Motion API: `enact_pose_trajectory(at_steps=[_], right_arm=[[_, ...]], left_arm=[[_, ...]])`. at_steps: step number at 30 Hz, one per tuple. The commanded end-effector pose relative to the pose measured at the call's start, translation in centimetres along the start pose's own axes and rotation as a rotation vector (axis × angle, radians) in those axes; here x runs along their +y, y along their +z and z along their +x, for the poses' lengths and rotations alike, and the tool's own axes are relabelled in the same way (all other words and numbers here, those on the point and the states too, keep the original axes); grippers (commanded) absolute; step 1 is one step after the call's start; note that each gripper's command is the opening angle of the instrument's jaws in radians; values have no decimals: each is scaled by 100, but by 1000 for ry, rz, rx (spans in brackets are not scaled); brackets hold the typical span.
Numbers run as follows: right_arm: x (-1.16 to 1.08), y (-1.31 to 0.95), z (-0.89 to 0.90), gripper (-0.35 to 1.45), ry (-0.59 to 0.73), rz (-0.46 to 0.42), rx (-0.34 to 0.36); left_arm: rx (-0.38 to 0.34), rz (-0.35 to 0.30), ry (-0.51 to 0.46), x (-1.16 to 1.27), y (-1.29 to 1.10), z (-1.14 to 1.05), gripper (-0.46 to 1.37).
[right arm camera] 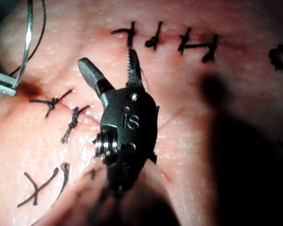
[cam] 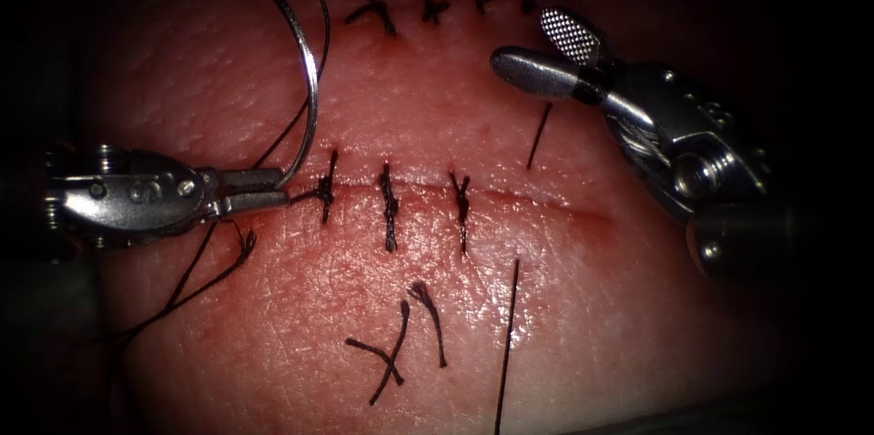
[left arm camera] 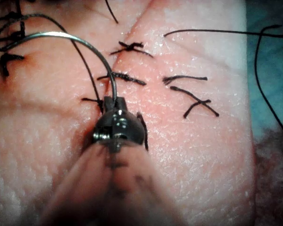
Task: Wound Closure
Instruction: Pull gently on suture tail using right gripper
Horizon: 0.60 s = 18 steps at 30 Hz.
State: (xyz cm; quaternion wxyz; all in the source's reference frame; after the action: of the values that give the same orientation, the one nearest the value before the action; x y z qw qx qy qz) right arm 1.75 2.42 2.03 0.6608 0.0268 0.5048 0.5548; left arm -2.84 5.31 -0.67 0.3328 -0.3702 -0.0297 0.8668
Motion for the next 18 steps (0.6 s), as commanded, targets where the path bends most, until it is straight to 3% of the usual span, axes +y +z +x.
enact_pose_trajectory(at_steps=[1, 11, 18], right_arm=[[1, 0, 0, 92, -1, 2, 0], [5, -10, -6, 94, -41, 29, -7], [20, -15, -27, 95, -82, 30, -69]], left_arm=[[0, -7, 0, 0, 0, 0, -35], [0, -9, 5, 0, -2, 1, -35], [-1, -12, 4, 0, -3, 1, -35]])
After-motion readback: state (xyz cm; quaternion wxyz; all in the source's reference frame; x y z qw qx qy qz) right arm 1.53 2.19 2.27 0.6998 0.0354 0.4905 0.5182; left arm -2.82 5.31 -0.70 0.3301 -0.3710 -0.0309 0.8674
